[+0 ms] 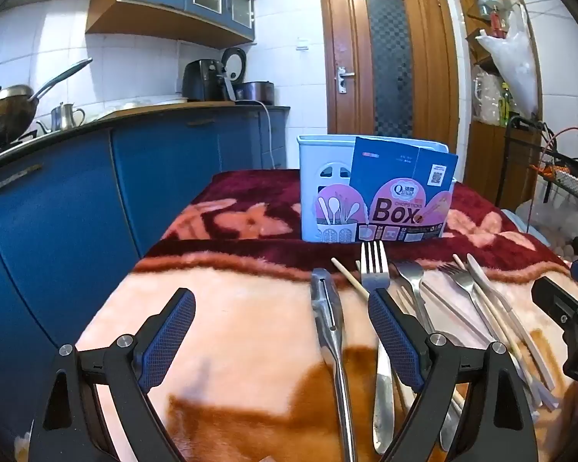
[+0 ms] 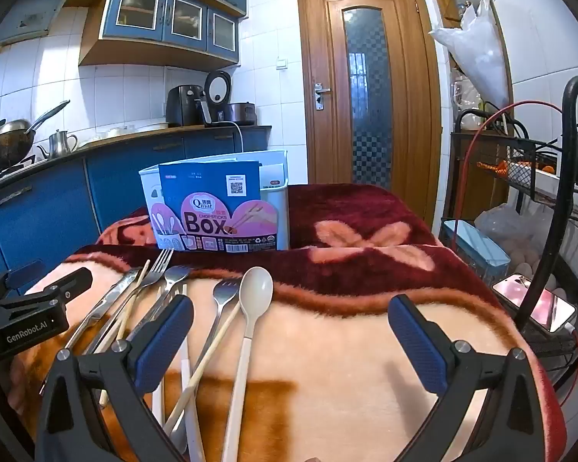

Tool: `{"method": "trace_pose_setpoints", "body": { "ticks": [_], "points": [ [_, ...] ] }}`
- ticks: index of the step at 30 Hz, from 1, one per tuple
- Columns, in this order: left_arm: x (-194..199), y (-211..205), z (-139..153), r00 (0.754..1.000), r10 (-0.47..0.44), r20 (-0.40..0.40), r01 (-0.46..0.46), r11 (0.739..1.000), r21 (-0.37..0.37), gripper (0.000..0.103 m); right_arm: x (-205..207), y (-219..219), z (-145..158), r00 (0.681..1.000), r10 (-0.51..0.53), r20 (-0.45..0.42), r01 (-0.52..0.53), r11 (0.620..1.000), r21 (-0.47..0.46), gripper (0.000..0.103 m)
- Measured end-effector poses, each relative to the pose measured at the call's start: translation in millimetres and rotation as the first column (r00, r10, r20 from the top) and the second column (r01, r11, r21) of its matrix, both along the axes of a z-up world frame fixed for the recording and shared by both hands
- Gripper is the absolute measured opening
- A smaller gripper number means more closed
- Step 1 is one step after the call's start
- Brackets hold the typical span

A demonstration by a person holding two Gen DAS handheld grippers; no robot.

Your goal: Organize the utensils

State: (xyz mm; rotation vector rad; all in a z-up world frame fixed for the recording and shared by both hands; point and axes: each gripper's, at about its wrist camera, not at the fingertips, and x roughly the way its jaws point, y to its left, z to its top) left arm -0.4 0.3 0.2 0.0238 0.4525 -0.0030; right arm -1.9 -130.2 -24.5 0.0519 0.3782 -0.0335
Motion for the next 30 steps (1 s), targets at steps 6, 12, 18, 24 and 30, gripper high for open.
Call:
{"method": "trace_pose_setpoints", "body": {
  "ticks": [6, 12, 18, 24, 30],
  "points": [
    [4.4, 3.9, 0.2, 1.000, 0.009, -0.011, -0.009, 1.000, -0.007, 0.091, 0.0, 0.2, 0.0, 1.000, -0.001, -0.002, 0.001, 1.000, -0.001, 0.103],
    [-0.2, 2.2, -0.4, 1.000, 0.000, 0.000, 0.000, 1.000, 0.009, 0.091, 0.1, -0.3, -0.2, 1.000, -0.001, -0.001, 0.001, 1.000, 0.002, 0.103],
    [-0.4, 2.3, -0.3, 1.000, -0.001, 0.002, 0.001, 1.000, 0.010, 0.091, 0.0, 0.4, 0.1, 1.000, -0.001, -0.001, 0.001, 1.000, 0.002, 0.103],
    [-0.3, 1.6, 0.6, 1.000, -0.001, 0.003, 0.001, 1.000, 0.011, 0.091, 0.0, 0.5, 0.0, 1.000, 0.000, -0.001, 0.000, 1.000, 0.002, 0.103],
    [-0.7, 2.5, 1.2, 1.000, -0.002, 0.005, 0.002, 1.000, 0.011, 0.091, 0.2, 0.5, -0.1, 1.000, 0.000, -0.001, 0.000, 1.000, 0.002, 0.103]
  ]
}}
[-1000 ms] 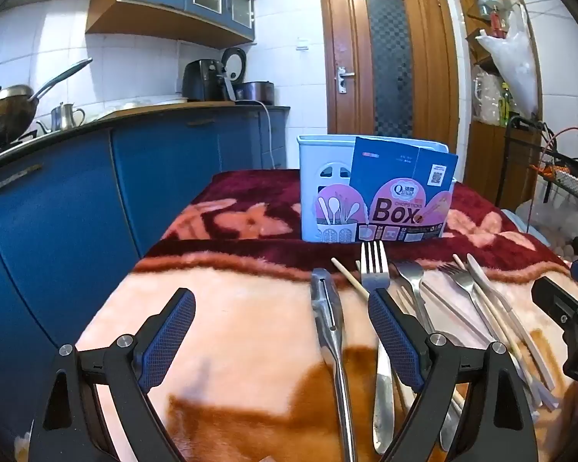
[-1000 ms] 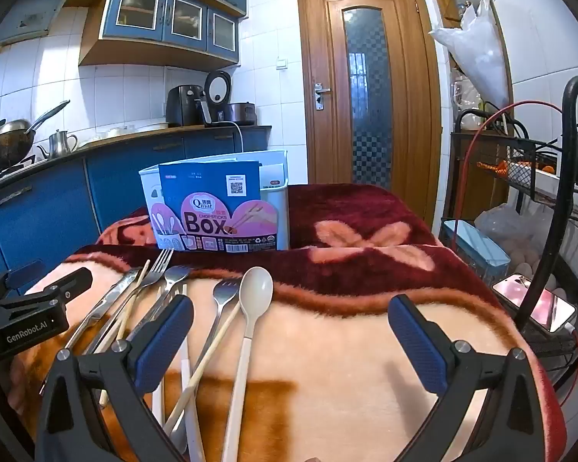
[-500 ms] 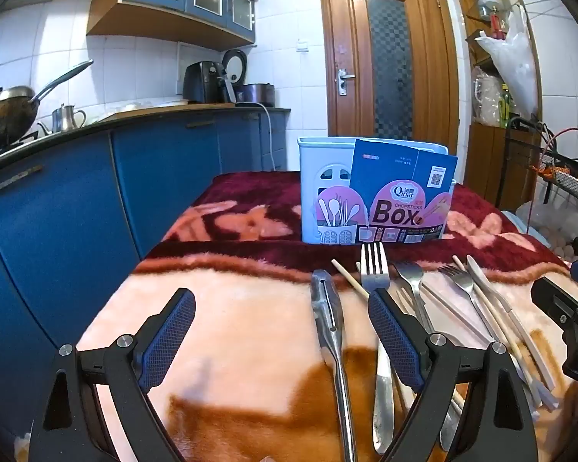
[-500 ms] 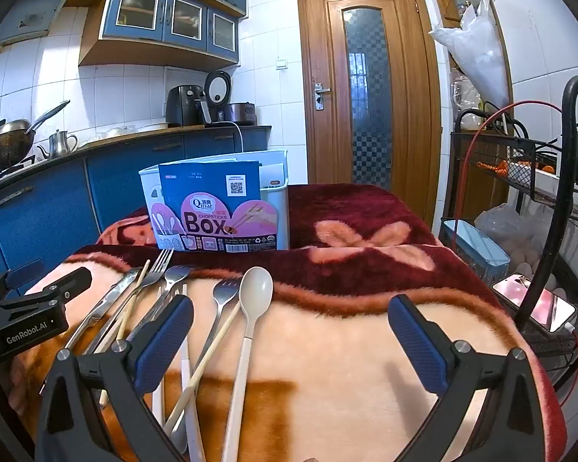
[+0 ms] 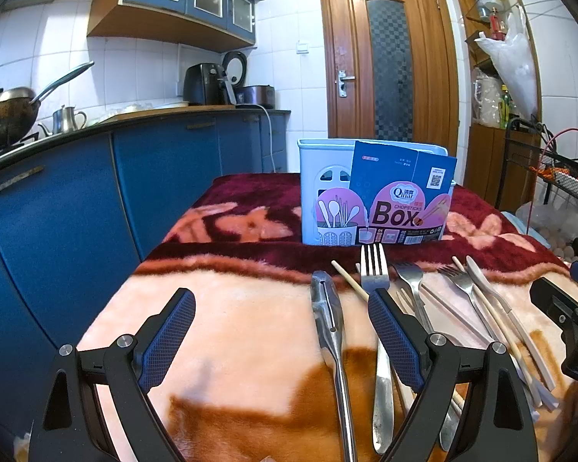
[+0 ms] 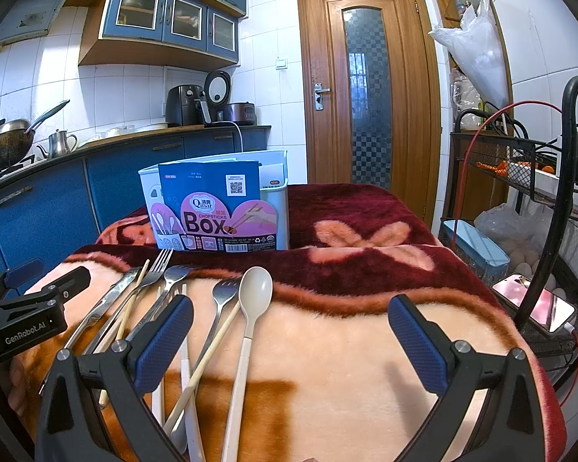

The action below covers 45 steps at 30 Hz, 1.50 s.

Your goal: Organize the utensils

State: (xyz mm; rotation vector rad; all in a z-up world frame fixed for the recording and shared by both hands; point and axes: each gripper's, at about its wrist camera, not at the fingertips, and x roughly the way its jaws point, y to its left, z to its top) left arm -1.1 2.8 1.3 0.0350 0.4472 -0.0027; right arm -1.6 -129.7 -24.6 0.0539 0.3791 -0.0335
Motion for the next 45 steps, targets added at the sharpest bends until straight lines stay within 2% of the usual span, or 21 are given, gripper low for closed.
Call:
{"method": "trace_pose_setpoints", "body": {
  "ticks": [45],
  "points": [
    [-4.6, 1.6, 6.3, 1.000, 0.000, 0.002, 0.000, 1.000, 0.003, 0.091, 2.9, -0.6, 2.1, 1.000, 0.001, -0.007, -0.001, 1.000, 0.000, 0.103]
  ]
}}
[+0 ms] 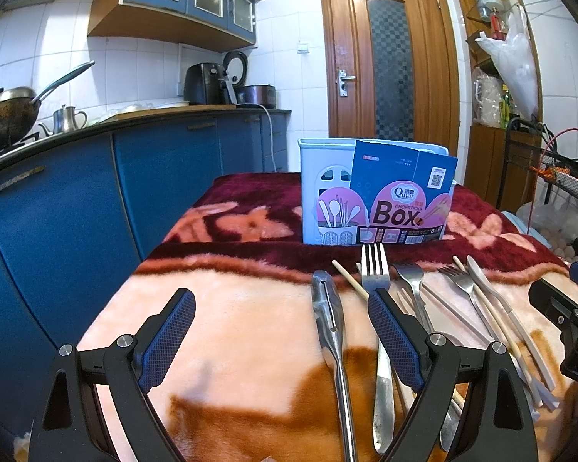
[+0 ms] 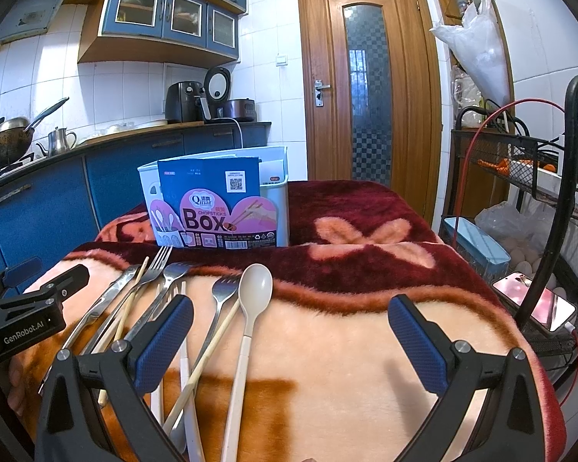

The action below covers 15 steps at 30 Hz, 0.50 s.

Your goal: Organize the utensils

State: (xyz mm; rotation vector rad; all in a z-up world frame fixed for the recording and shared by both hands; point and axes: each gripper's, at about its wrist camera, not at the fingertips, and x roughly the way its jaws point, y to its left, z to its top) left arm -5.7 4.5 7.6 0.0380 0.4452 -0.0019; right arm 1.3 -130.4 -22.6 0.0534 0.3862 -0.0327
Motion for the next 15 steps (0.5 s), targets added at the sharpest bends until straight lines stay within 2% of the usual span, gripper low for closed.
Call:
{"method": "trace_pose_setpoints", "body": {
  "ticks": [10, 15],
  "points": [
    [5.8, -2.8, -3.8, 1.000, -0.009, -0.026, 0.009, 1.000, -0.004, 0.091, 4.9, -3.1, -5.5, 1.000, 0.008, -0.024, -0.008, 1.000, 0.020, 0.103],
    [15.4, -2.9, -4.2, 0.996, -0.037, -0.084, 0.036, 0.999, -0.010, 0.091, 11.3, -9.3, -2.4, 0.996, 0.027, -0.082, -0.022, 0.998, 0.062, 0.103]
  ]
}}
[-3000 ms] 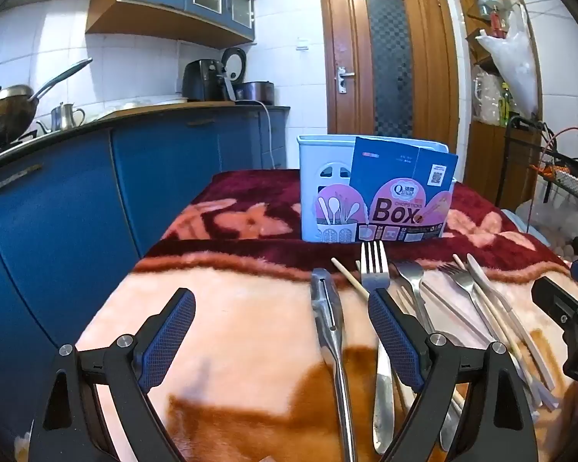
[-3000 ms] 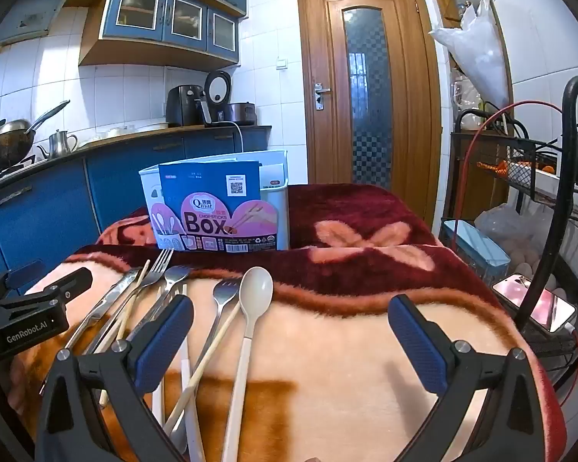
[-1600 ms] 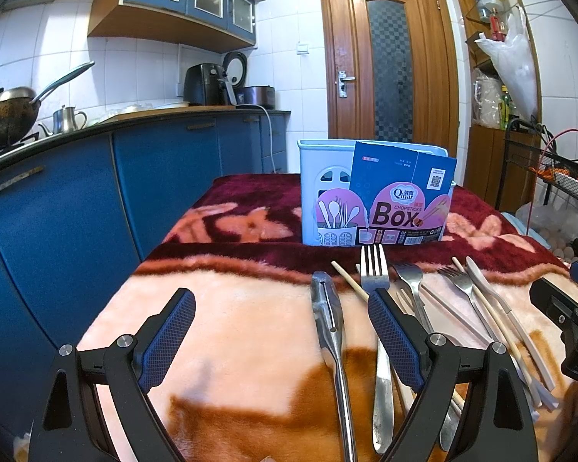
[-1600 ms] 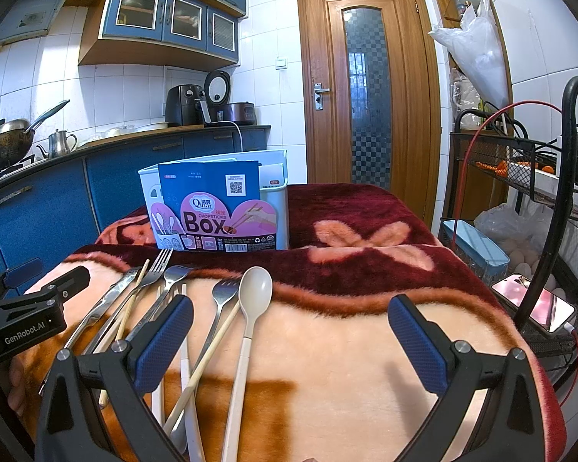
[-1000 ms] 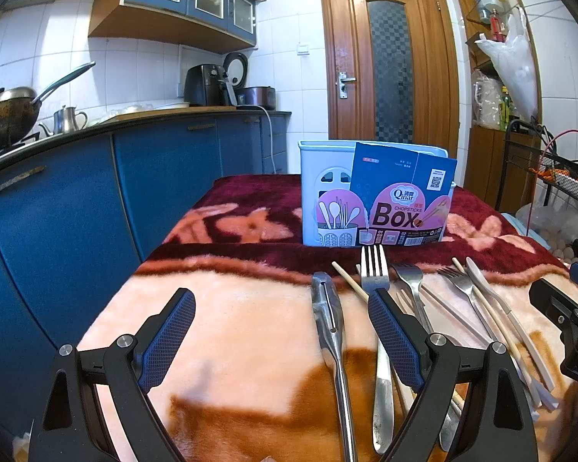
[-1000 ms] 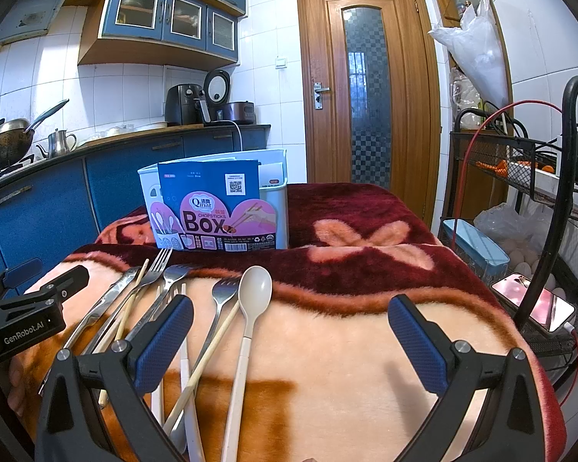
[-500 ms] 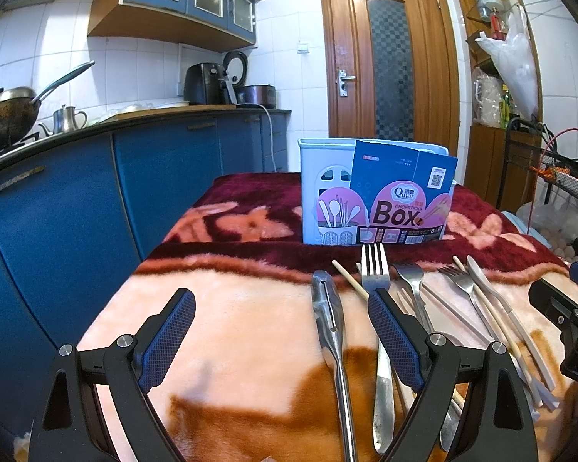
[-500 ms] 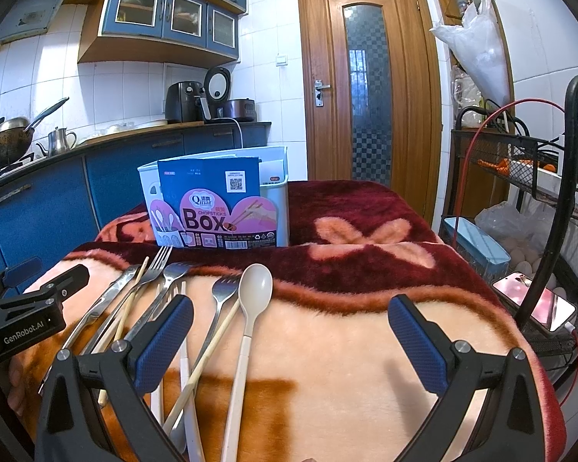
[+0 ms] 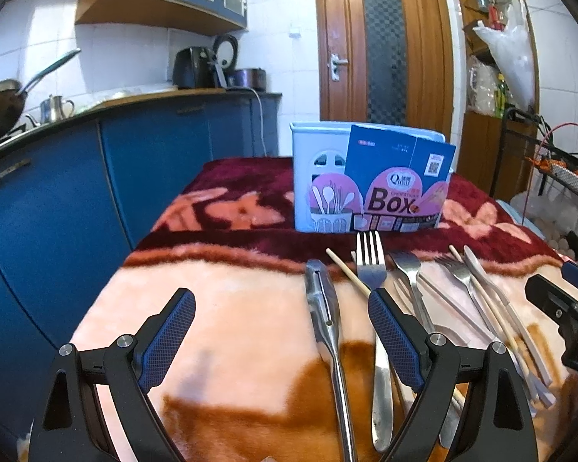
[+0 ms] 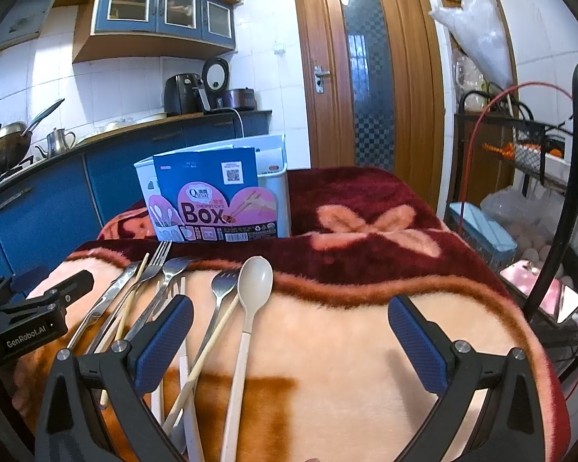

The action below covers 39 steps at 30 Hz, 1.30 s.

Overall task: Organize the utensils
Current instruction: 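Grasp the metal tongs with the left tool while the right tool grasps the white spoon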

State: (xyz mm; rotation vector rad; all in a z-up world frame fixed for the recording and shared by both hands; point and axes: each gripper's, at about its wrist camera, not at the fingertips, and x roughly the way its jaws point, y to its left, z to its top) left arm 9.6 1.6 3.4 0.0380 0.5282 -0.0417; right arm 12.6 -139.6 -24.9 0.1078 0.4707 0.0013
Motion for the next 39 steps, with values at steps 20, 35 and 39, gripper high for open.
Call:
{"method": "trace_pose_setpoints", "body": {
  "ticks": [20, 35, 39],
  "points": [
    [33.4, 0.1, -0.7, 0.928, -0.096, -0.359, 0.117, 0.993, 0.037, 0.076, 38.6, 6.9, 11.1, 0.928, 0.140, -0.346, -0.179, 0.980, -0.085, 0.049],
    [50.4, 0.2, -8.7, 0.834, -0.192, -0.517, 0.191, 0.980, -0.055, 0.048, 56.9, 13.9, 5.8, 0.849, 0.224, -0.479, -0.251, 0.968, 0.008, 0.029],
    [55.9, -2.1, -8.4, 0.809, -0.200, -0.553, 0.204, 0.977, -0.056, 0.046, 61.1, 21.2, -3.0, 0.820, 0.221, -0.528, -0.260, 0.966, 0.002, 0.029]
  ]
}}
